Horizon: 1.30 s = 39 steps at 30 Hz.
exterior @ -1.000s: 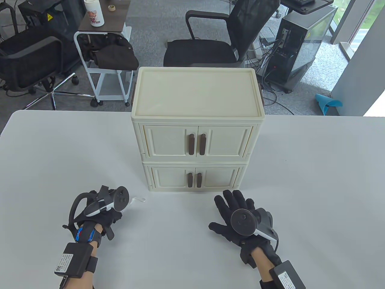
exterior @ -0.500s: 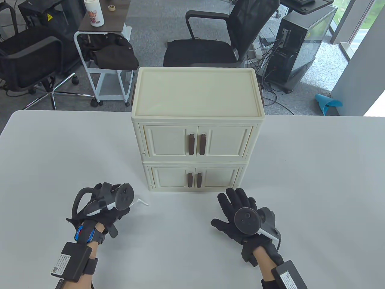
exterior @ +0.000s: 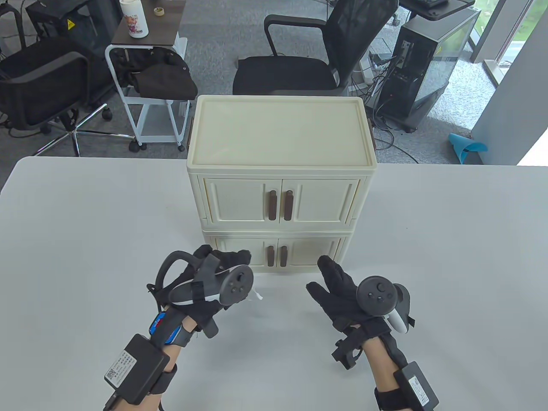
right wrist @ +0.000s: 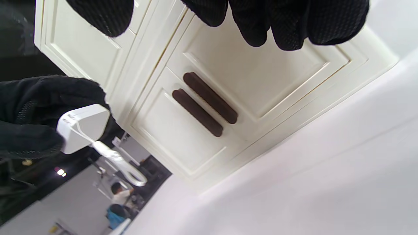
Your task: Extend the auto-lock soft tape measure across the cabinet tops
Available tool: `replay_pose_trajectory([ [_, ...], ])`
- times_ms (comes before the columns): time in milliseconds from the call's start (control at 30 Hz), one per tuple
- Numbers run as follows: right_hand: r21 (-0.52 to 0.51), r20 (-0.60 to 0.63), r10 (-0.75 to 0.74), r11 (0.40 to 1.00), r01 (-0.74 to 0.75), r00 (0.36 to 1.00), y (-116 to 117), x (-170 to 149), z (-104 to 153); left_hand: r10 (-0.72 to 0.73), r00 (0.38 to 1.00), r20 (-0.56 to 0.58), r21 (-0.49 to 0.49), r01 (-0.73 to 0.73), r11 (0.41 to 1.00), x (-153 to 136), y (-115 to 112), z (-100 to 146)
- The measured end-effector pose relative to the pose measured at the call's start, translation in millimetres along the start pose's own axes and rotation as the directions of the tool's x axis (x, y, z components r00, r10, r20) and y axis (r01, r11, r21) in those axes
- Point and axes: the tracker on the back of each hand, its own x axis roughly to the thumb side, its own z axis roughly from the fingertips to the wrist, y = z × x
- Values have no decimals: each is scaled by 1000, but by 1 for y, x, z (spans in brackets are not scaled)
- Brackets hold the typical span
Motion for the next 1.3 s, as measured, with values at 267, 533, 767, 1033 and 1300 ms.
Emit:
replay_pose_trajectory([
  [267,85,-43,-365,926,367,930,12,4,-10,37,996,77,34,-39,999,44,0,-32],
  [533,110,-107,-496,855,506,861,17,1,-12,42,992,122,18,-44,999,66,-6,-50],
  [767,58,-160,-540,830,554,826,19,-2,-12,38,991,129,15,-40,999,72,-10,-55],
  [1033,22,-187,-465,879,477,865,17,-1,-12,47,990,133,9,-48,999,72,-17,-52],
  [1300,3,-178,-450,889,458,875,5,-2,-10,115,990,78,29,-118,993,50,-32,-36],
])
